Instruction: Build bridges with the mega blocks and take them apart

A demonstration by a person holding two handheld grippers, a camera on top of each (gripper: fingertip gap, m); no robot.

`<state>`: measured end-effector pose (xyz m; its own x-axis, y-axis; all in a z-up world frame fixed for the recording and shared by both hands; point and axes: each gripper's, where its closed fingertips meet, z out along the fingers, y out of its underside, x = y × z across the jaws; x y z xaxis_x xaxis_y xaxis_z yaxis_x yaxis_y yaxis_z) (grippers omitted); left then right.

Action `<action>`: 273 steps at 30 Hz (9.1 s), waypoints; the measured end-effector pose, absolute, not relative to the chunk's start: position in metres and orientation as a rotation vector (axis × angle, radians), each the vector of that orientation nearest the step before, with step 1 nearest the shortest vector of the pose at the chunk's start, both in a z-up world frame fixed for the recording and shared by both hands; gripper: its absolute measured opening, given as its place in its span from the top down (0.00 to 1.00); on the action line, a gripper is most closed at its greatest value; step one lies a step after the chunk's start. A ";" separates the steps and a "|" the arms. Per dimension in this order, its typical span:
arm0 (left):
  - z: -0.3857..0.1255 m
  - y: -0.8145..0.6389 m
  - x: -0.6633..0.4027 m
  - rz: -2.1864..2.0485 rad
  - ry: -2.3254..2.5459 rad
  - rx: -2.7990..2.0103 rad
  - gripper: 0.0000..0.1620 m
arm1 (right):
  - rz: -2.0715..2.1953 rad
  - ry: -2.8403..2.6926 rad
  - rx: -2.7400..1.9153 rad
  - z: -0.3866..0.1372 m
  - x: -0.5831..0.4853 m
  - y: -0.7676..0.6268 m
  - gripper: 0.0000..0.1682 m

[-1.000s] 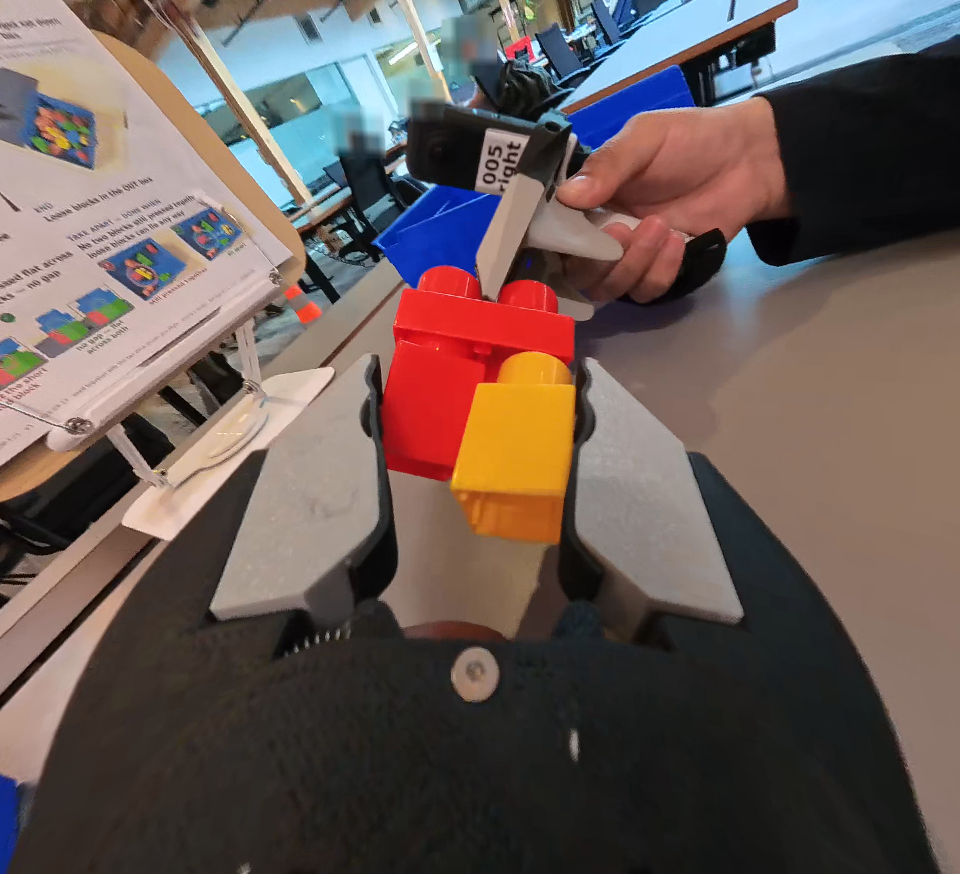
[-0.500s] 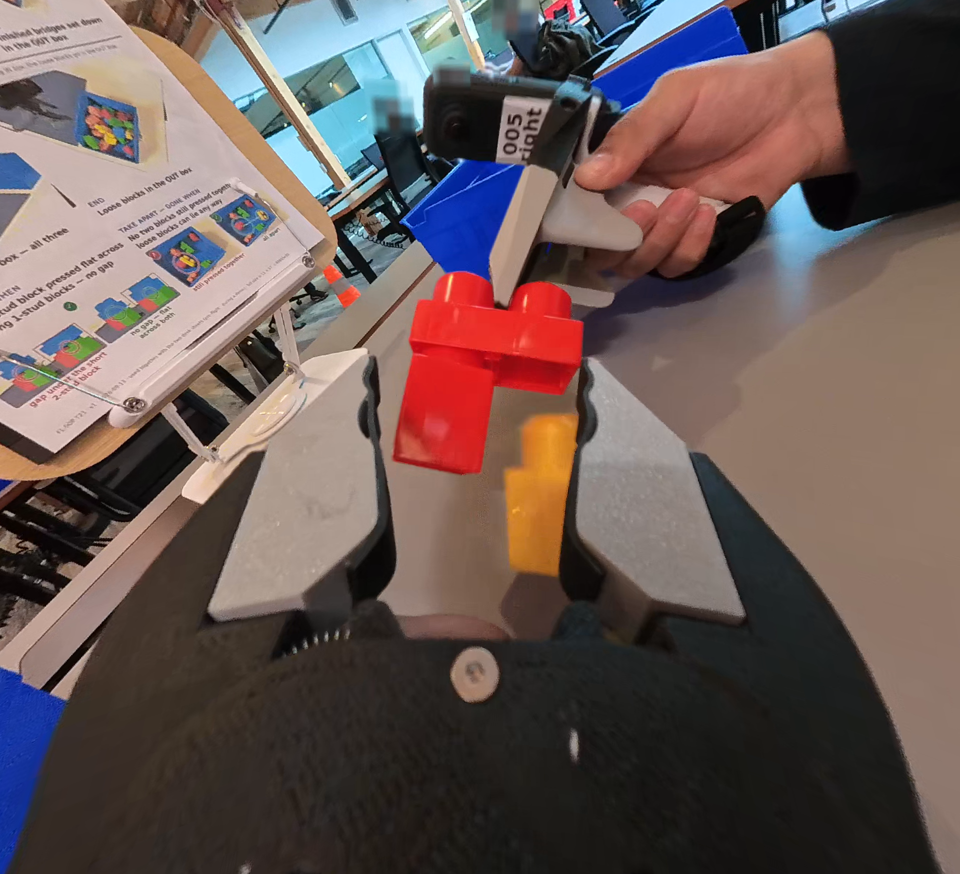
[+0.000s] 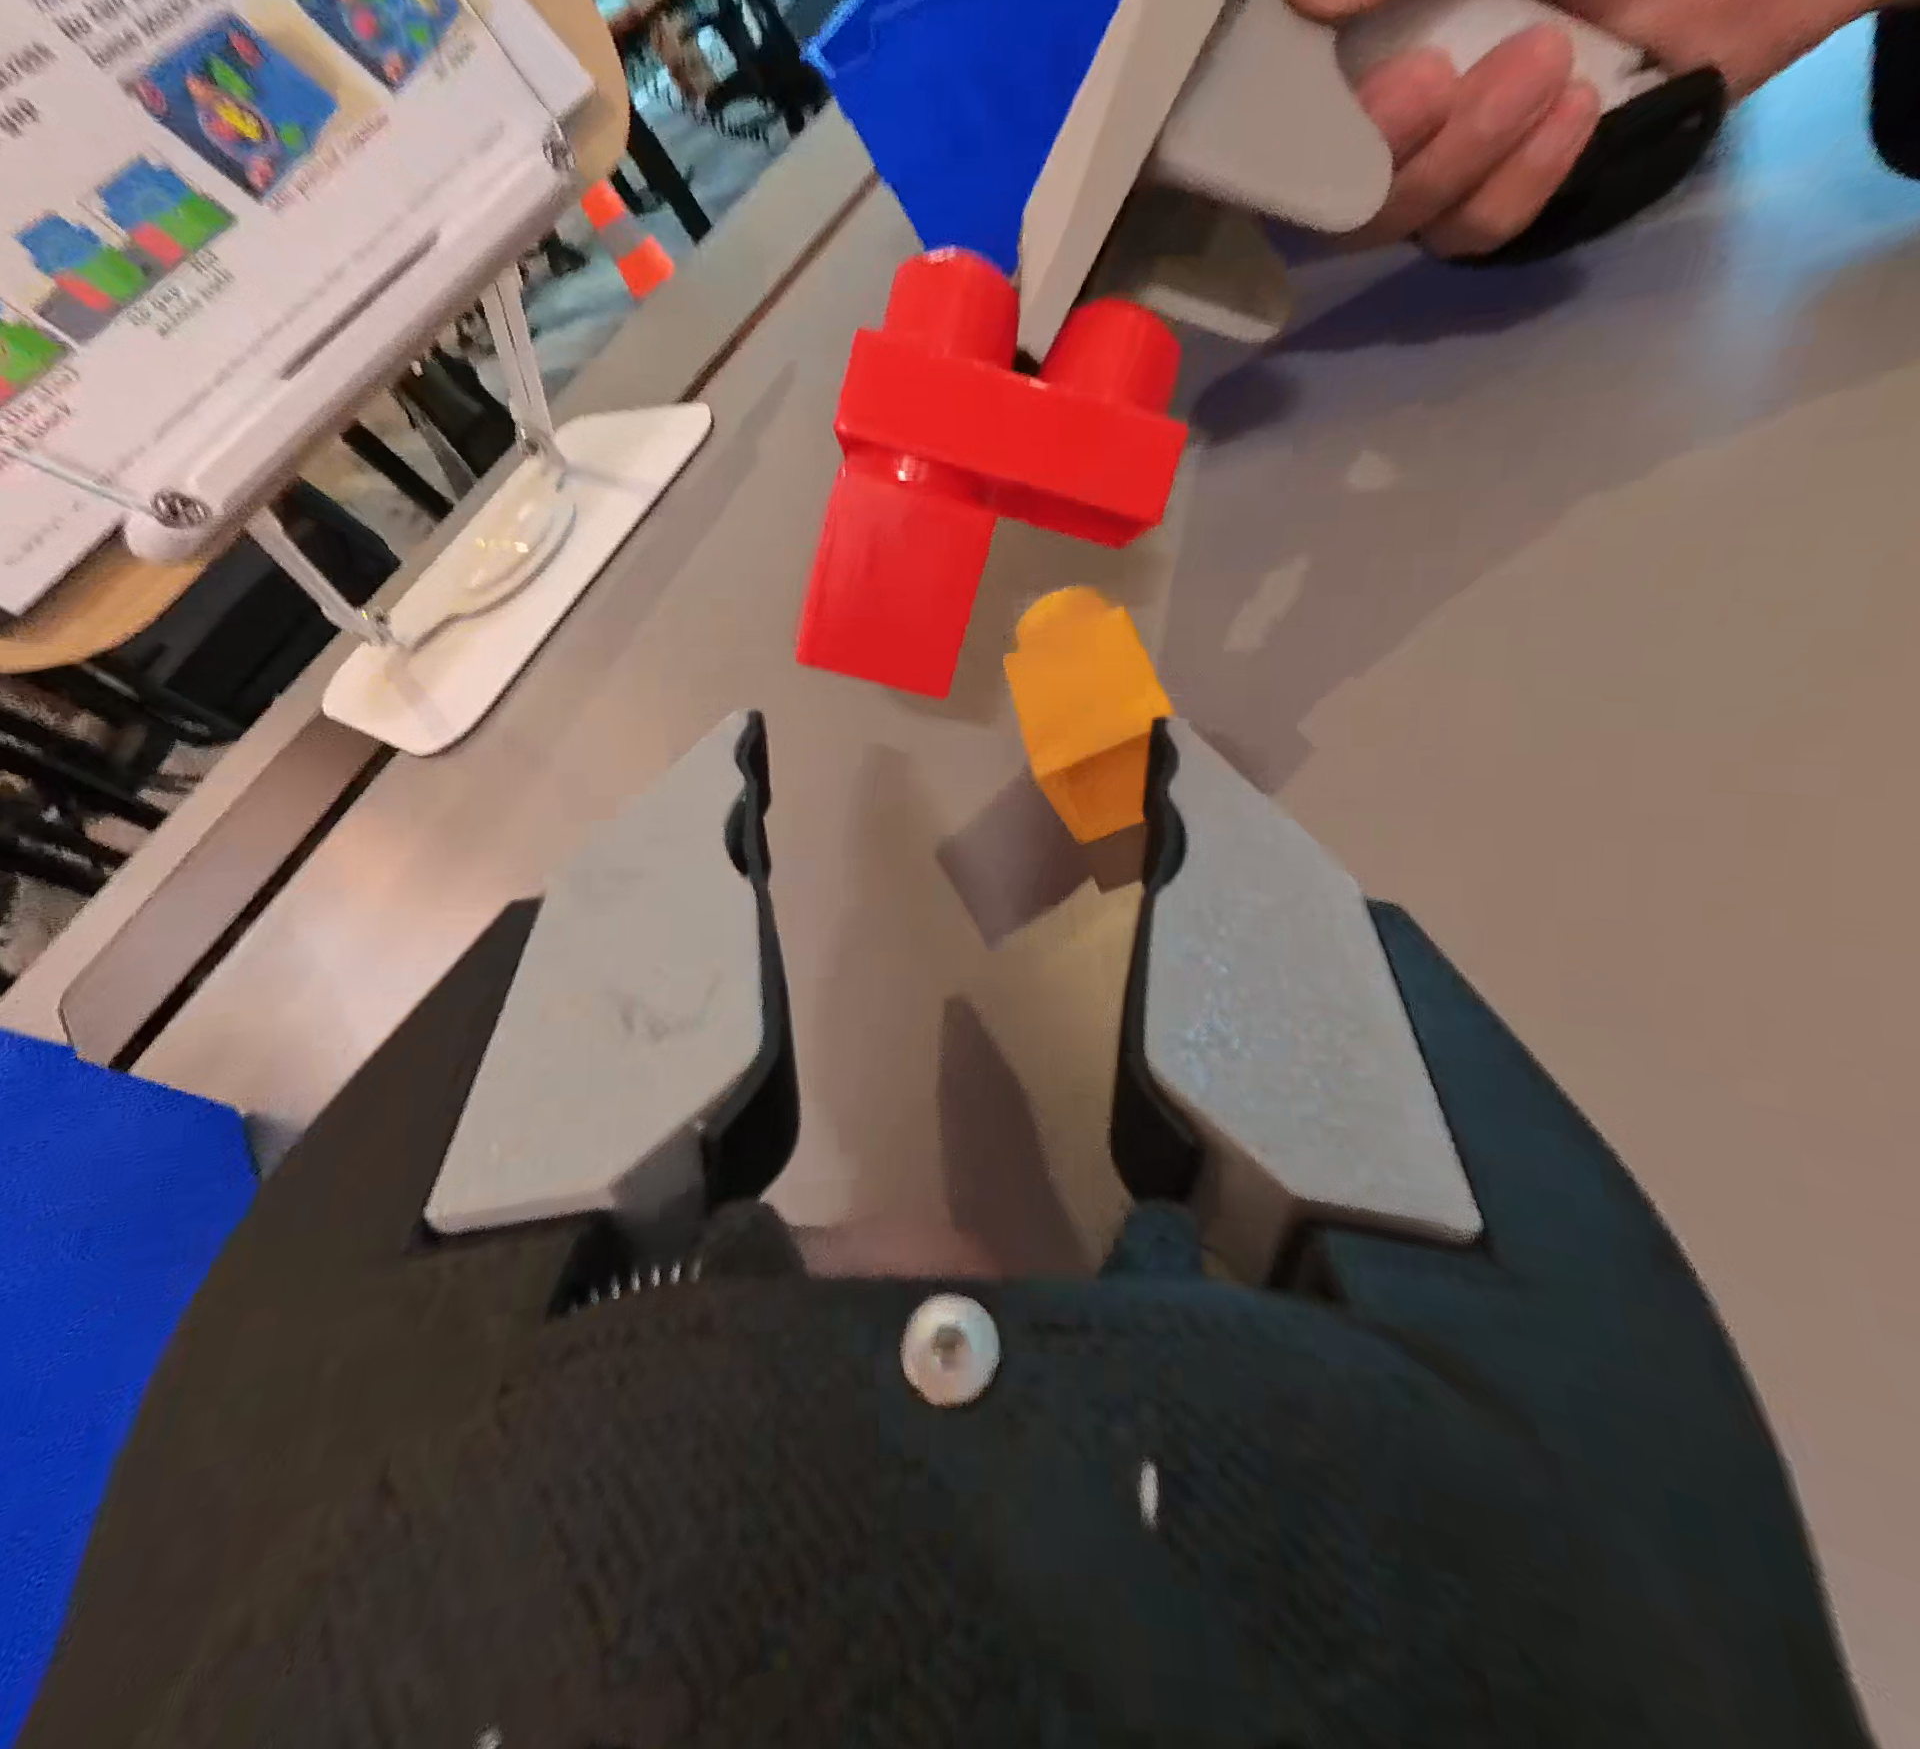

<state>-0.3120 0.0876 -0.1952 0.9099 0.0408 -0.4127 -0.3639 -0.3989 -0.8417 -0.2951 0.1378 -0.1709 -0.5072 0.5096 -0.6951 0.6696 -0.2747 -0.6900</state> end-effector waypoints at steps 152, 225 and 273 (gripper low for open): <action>-0.223 0.046 -0.322 -0.275 0.063 -2.370 0.79 | -1.847 1.547 1.118 -0.172 -0.268 0.130 0.94; -0.176 0.069 -0.292 -0.771 -0.002 -1.936 0.77 | -1.891 1.791 1.119 -0.164 -0.274 0.108 0.94; -0.221 0.088 -0.277 -0.354 0.136 -2.129 0.76 | -0.759 2.337 2.631 -0.113 -0.204 0.425 0.94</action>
<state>-0.2772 0.0880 -0.2207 0.9521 -0.2321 0.1991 0.0397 -0.5517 -0.8331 -0.2044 0.4249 -0.1133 0.1162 0.9932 -0.0051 0.8068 -0.0974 -0.5827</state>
